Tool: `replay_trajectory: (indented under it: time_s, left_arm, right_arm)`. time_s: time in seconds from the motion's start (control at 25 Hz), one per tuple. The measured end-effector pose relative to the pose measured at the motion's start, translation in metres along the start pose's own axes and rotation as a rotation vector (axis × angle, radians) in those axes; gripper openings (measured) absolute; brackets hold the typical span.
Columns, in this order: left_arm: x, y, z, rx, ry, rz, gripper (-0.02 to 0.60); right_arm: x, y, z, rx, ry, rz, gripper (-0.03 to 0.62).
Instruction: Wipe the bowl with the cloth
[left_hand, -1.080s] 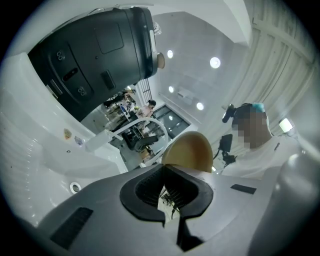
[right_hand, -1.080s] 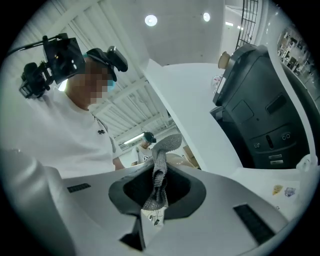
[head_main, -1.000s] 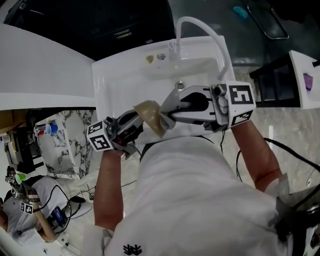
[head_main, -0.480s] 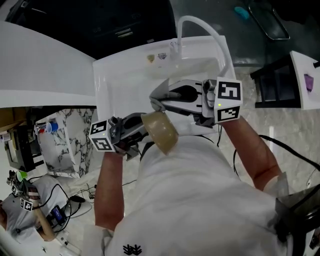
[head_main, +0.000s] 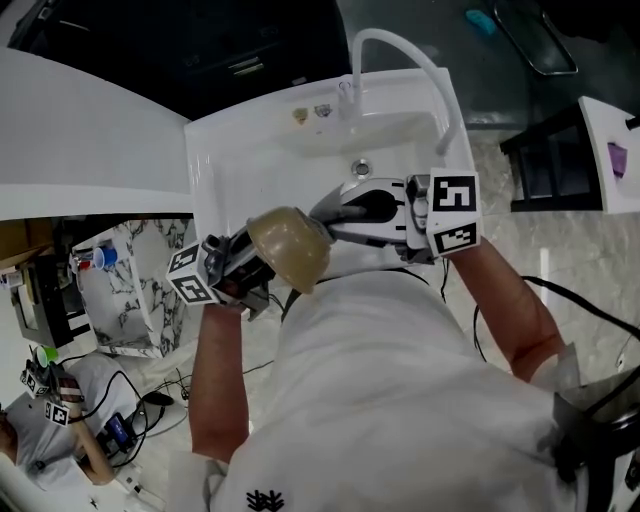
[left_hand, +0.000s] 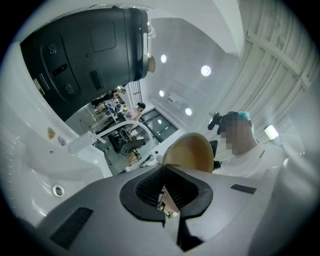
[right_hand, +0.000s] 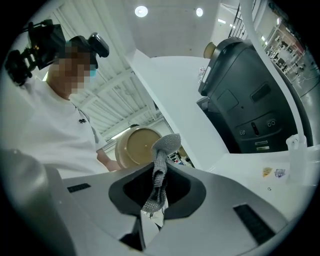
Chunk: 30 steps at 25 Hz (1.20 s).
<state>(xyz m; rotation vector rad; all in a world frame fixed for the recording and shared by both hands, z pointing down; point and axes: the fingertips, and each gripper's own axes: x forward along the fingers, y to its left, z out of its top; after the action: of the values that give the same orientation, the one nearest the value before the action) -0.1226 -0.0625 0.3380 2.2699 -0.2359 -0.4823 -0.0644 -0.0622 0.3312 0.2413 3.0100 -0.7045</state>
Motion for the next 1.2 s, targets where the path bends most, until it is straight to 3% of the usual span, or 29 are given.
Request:
replay_trajectory:
  time_s: [0.4,0.72,1.0,1.2]
  left_arm:
    - [-0.009,0.009,-0.002,-0.03,-0.001,0.017,0.017]
    - [-0.003,0.01,-0.025,-0.071,0.06,-0.003,0.017]
    - [0.004,0.009,-0.028,-0.09,0.067,-0.048,0.017]
    - [0.0,0.012,-0.025,-0.083,0.042,-0.029,0.017]
  right_arm:
    - [-0.012,0.025,0.021,-0.029,-0.06,0.08,0.043]
    - [-0.01,0.025,0.04,-0.081,-0.107,0.076,0.043]
    - [-0.004,0.005,0.036,-0.129,-0.078,-0.012,0.042]
    - [-0.001,-0.004,0.018,-0.122,-0.01,-0.04,0.042]
